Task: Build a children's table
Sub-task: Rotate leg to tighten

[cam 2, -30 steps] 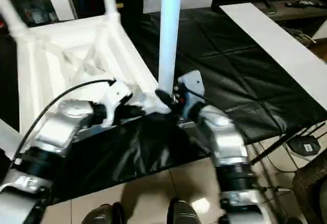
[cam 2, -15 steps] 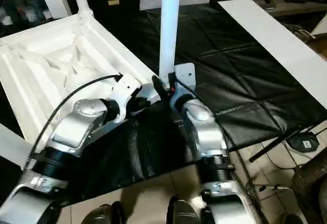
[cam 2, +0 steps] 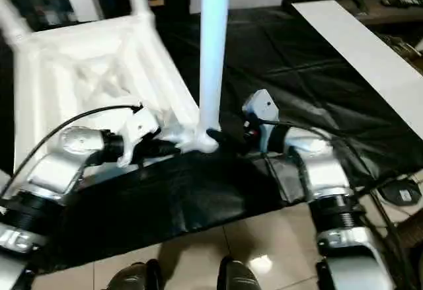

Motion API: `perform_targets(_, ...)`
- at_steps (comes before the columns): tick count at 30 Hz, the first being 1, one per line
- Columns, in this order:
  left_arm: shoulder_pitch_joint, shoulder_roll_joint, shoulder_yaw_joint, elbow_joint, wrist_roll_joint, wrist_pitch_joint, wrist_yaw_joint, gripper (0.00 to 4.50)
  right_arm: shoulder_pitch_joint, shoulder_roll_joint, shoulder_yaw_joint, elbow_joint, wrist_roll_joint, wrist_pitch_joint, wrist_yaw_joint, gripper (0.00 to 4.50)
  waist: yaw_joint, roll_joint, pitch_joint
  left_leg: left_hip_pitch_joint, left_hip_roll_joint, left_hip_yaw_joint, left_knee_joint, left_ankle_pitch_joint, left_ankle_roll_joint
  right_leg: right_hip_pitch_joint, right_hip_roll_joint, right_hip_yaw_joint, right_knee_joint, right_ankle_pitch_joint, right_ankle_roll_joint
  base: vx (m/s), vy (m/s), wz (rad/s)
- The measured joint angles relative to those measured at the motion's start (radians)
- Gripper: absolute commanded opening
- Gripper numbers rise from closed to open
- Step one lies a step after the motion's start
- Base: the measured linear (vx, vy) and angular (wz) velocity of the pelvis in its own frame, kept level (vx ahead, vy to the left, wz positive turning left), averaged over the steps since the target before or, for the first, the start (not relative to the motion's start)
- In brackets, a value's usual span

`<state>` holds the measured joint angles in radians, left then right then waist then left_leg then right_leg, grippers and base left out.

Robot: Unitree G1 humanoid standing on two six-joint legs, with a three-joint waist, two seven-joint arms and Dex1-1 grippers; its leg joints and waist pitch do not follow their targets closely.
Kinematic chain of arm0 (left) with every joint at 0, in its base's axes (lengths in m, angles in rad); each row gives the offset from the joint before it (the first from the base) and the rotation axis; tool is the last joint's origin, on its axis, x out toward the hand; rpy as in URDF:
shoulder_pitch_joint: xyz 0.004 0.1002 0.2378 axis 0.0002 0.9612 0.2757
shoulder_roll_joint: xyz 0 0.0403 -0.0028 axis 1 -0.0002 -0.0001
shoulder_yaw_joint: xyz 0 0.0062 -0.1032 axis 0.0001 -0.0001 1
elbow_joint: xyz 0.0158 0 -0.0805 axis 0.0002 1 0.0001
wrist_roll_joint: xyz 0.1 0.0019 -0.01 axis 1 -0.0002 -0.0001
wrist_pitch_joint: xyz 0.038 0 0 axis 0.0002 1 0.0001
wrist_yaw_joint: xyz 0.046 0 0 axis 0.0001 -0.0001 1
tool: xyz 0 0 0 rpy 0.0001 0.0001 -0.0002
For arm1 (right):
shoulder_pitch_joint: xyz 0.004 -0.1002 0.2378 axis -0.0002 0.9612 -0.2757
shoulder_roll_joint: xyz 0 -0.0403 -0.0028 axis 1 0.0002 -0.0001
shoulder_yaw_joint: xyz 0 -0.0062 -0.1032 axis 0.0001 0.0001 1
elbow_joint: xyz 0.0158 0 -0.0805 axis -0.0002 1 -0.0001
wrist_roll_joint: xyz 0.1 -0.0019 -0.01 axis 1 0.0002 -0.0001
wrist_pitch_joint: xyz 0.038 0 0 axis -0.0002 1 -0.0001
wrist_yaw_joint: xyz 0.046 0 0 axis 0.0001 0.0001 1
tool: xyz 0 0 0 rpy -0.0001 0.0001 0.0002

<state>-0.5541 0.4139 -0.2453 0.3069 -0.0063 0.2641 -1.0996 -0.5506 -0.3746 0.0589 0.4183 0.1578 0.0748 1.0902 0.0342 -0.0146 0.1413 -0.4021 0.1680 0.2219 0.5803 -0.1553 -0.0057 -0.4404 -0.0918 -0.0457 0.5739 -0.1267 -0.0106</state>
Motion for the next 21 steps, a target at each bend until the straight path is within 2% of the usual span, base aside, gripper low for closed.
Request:
perform_targets(6,-0.005,0.044,-0.026,0.032,-0.014,-0.084,-0.128,0.00,-0.034,-0.021,0.048,0.060,0.032,-0.001,0.175,3.28,0.019,0.000,0.000,-0.001,-0.001,0.001,0.009,0.000,0.000,0.003,-0.002,0.003,0.002,0.000,0.000,0.000,0.000,0.00)
perform_targets(9,-0.005,0.059,-0.033,0.042,-0.023,-0.103,-0.174,0.00,-0.054,-0.030,0.053,0.073,0.045,-0.001,0.235,3.16,0.026,-0.001,0.000,-0.001,-0.001,0.001,0.011,0.000,0.000,0.004,-0.002,0.003,0.002,-0.002,0.003,0.000,0.000,0.00)
perform_targets(11,-0.006,0.063,-0.038,0.045,-0.026,-0.114,-0.184,0.00,-0.057,-0.029,0.065,0.076,0.045,-0.001,0.255,2.85,0.028,-0.002,-0.001,-0.001,0.000,0.001,0.012,0.000,0.000,0.004,-0.002,0.003,0.003,-0.003,0.005,0.000,0.000,0.00)
perform_targets(15,-0.013,0.063,-0.039,0.068,-0.028,-0.138,-0.203,0.00,-0.076,-0.029,0.072,0.106,0.048,-0.003,0.307,2.66,0.028,-0.003,-0.001,-0.001,0.000,0.002,0.013,0.000,0.000,0.004,-0.002,0.003,0.004,-0.003,0.004,0.000,0.000,0.00)
perform_targets(21,-0.016,0.066,-0.041,0.080,-0.032,-0.157,-0.219,0.00,-0.090,-0.031,0.086,0.125,0.055,-0.009,0.343,2.03,0.031,-0.004,-0.002,-0.001,0.000,0.002,0.013,0.000,0.000,0.004,-0.002,0.002,0.005,0.001,-0.001,0.000,0.000,0.00)
